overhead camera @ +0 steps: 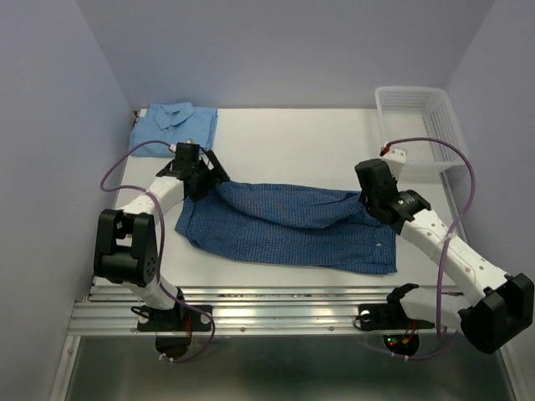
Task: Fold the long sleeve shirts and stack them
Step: Fold the shirt
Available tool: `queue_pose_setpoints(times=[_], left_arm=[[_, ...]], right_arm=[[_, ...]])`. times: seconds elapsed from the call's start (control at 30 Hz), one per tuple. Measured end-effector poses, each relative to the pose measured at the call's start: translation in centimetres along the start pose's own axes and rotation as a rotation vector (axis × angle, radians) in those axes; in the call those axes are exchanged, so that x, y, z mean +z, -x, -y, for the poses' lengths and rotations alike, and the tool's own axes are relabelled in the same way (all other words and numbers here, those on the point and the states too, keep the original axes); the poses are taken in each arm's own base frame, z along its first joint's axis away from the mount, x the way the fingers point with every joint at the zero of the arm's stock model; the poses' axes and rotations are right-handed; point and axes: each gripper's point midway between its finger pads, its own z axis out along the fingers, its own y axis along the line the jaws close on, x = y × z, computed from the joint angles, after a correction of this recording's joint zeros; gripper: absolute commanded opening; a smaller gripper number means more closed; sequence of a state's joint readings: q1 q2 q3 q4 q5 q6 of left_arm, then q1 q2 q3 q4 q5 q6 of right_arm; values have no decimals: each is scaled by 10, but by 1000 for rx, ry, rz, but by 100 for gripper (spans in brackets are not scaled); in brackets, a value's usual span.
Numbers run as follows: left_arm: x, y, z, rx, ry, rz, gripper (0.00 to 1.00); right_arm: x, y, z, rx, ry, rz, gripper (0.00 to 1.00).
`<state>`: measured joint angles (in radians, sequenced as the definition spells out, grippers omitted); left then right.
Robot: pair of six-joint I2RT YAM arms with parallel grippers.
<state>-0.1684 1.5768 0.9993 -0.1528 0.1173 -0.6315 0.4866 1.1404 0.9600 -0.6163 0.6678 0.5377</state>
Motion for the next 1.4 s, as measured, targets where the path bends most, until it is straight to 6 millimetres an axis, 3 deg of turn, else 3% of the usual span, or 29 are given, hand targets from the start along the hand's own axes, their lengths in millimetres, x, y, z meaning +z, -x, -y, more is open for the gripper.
queue_pose_setpoints(times=[0.27,0.43,0.83,0.9,1.07,1.13,1.17,1.23,1.4], left_arm=[[3,-1,3,7,-10,-10,99],[3,-2,7,12,-24,-17,99],[27,-18,21,55,-47,-91,95],[34,-21,21,61,-37,-106,91],[50,-29,14,68,-2,-140,69],[50,-31,11,68,12,-142,48],[50,-30,11,68,15,-138,27],[50,-29,9,72,23,-133,3],[50,-29,7,66,39,-132,0]], right_arm=[[-17,30,8,38,59,163,7],[-30,50,-4,94,163,250,7],[-12,16,-4,50,164,200,8],[-10,10,-3,43,159,188,8],[-7,3,-4,41,165,173,8],[-8,3,-4,44,169,172,8],[-8,3,-4,45,170,171,8],[-7,2,-5,47,171,169,8],[-5,-4,-3,40,165,160,8]])
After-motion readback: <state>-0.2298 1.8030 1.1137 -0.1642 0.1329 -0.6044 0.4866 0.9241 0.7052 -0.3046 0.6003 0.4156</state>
